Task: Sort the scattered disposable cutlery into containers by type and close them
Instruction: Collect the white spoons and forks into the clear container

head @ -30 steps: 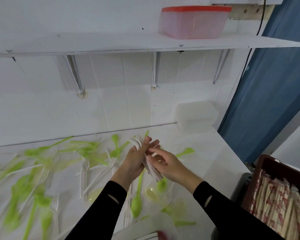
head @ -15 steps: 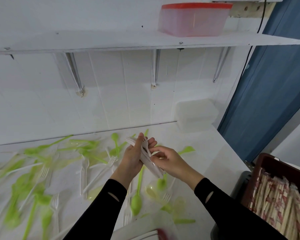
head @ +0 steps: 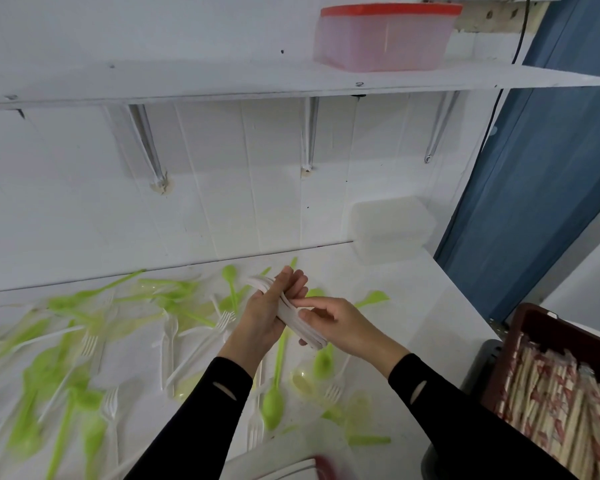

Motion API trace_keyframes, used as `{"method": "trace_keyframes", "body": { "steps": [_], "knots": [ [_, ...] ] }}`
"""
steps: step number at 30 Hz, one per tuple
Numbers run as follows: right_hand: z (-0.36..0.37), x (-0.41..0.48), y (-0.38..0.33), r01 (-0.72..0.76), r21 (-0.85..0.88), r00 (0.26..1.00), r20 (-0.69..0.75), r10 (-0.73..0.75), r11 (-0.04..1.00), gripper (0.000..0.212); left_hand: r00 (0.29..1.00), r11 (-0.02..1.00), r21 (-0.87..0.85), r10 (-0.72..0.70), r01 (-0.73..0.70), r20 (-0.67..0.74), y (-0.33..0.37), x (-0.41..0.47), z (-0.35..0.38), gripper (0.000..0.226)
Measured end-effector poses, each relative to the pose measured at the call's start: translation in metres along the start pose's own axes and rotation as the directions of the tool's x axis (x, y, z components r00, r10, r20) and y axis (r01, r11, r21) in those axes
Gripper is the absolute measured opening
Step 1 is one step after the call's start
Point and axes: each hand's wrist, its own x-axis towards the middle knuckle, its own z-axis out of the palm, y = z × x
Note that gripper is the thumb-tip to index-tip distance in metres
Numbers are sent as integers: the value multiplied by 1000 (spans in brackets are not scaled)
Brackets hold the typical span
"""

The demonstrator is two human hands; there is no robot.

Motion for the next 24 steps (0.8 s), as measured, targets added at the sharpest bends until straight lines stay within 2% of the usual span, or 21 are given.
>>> {"method": "trace_keyframes", "body": {
  "steps": [4,8,12,16,18,22,24],
  "knots": [
    [2,-4,-8,-93,121,987,142,75,988,32,998,994,-112,-22,15,-67,2,0,1,19],
    [-1,-2,-9,-97,229,990,121,70,969,30,996,974,-219,-67,51,-65,7,-5,5,26],
    [1,1,0,-90,137,994,81,79,986,32,998,989,-139,-58,53,-29,5,-7,5,20],
    [-3,6,7,-44,-42,997,-72,41,998,33,996,992,-83,-93,94,9,-1,-6,5,23],
    [-4,6,6,-47,-70,995,-91,40,996,32,997,992,-96,-79,79,10,-1,-6,6,22],
    [0,3,2,-102,47,992,82,98,994,20,994,992,-117,23,-36,-105,-2,-3,7,20],
    [4,1,4,-88,20,986,144,84,996,29,972,990,-110,58,-85,-226,-6,-1,5,28]
  ]
}}
